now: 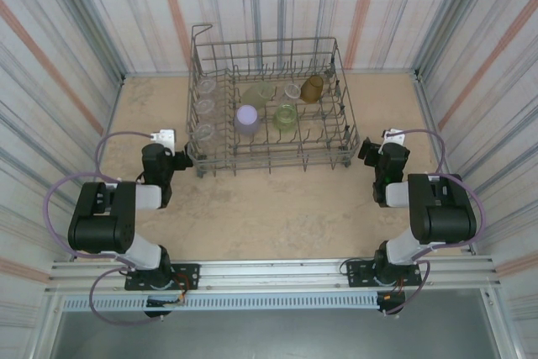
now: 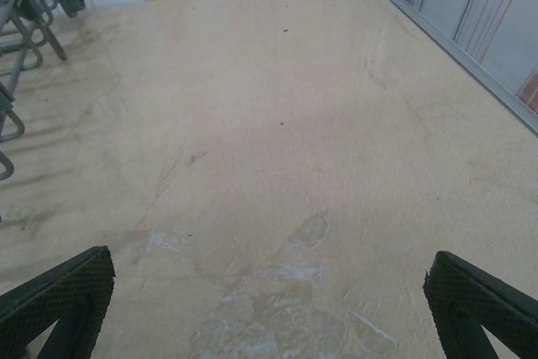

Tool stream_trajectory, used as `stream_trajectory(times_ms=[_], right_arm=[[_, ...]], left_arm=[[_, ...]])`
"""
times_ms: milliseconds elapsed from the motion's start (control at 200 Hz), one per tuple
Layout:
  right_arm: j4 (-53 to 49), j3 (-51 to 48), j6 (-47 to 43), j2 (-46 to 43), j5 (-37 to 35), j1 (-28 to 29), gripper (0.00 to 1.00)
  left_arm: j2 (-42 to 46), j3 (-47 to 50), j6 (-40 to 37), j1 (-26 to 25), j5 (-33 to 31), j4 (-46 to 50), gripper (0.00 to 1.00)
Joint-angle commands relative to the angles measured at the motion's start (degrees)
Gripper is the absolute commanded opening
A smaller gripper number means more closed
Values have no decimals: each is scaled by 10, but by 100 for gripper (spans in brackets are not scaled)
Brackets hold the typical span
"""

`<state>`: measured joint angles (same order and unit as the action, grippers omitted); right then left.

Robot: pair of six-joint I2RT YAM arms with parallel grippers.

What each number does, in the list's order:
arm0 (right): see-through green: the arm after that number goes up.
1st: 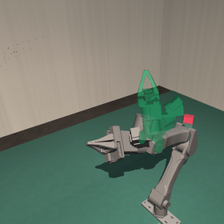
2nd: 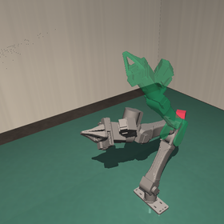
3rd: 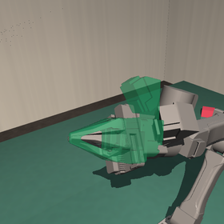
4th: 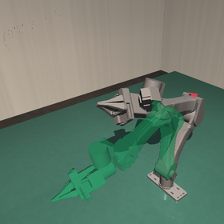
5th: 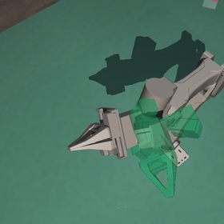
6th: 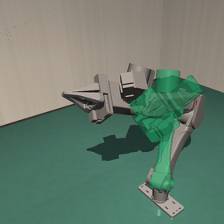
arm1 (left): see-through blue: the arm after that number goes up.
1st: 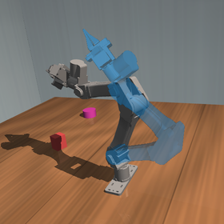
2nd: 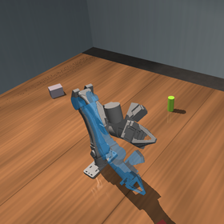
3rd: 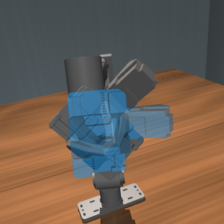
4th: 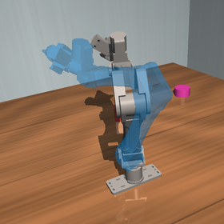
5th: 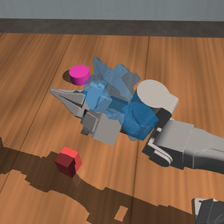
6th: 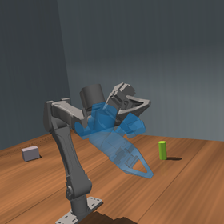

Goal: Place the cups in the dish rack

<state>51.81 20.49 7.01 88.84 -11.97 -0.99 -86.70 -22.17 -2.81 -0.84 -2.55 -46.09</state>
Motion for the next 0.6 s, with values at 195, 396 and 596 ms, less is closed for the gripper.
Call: stream_trajectory(times_ms=[195, 396, 596], right_arm=[[-15, 8, 2, -3, 2, 5, 99], [-15, 8, 1, -4, 2, 6, 99], [-15, 8, 1, -4, 2, 6, 99]], left_arm=[[3, -11, -3, -2, 20, 5, 99], [2, -10, -4, -3, 20, 5, 99], [3, -10, -3, -2, 20, 5, 99]])
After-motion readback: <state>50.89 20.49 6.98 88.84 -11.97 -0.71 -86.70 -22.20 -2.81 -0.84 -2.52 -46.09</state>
